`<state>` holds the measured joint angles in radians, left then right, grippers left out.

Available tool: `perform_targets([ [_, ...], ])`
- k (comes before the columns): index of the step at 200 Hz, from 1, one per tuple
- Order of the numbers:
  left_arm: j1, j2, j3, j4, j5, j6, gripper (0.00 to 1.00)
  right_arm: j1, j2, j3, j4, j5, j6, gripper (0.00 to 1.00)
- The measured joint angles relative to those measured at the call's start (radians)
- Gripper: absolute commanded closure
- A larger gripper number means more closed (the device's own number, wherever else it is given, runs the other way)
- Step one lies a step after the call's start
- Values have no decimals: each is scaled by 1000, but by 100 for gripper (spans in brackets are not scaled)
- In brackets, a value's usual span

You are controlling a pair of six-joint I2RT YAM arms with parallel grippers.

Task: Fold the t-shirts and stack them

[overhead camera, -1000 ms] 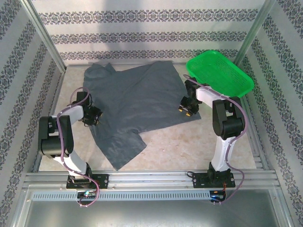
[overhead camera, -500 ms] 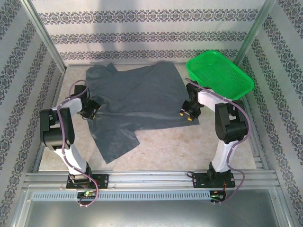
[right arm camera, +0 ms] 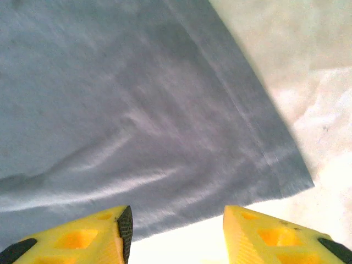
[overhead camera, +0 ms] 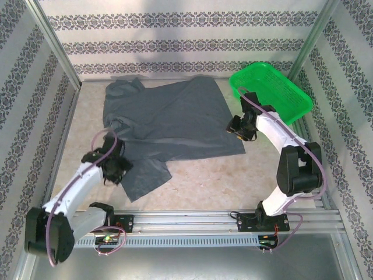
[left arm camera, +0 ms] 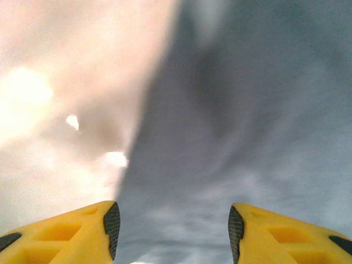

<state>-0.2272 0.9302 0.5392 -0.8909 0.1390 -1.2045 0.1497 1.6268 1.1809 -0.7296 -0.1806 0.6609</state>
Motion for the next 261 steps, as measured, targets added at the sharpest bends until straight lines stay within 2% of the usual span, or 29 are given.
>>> perform_targets([
  [17, -33, -82, -48, -60, 23, -68, 44, 2, -3, -36, 0, -12, -5, 52],
  [37, -64, -98, -69, -64, 47, -119, 44, 3, -5, -64, 5, -20, -6, 51],
  [90, -149, 63, -111, 30, 70, -215, 55, -4, -16, -114, 29, -30, -6, 51],
  [115, -177, 103, -96, 23, 50, -252, 70, -4, -24, -119, 33, -30, -5, 52],
  [145, -185, 127, -83, -10, 35, -282, 100, -4, -39, -127, 45, -29, 2, 52],
  [172, -193, 99, -72, -11, 20, -293, 100, -22, -71, -163, 53, -19, 29, 53],
  [212, -216, -134, -47, -27, -7, -345, 100, -87, -121, -241, 53, 19, 109, 51],
  [237, -219, -244, -35, -104, -13, -386, 100, -120, -99, -254, 56, 23, 129, 52],
  [261, -219, -262, -23, -164, -19, -405, 100, -121, -46, -253, 69, 23, 130, 54],
])
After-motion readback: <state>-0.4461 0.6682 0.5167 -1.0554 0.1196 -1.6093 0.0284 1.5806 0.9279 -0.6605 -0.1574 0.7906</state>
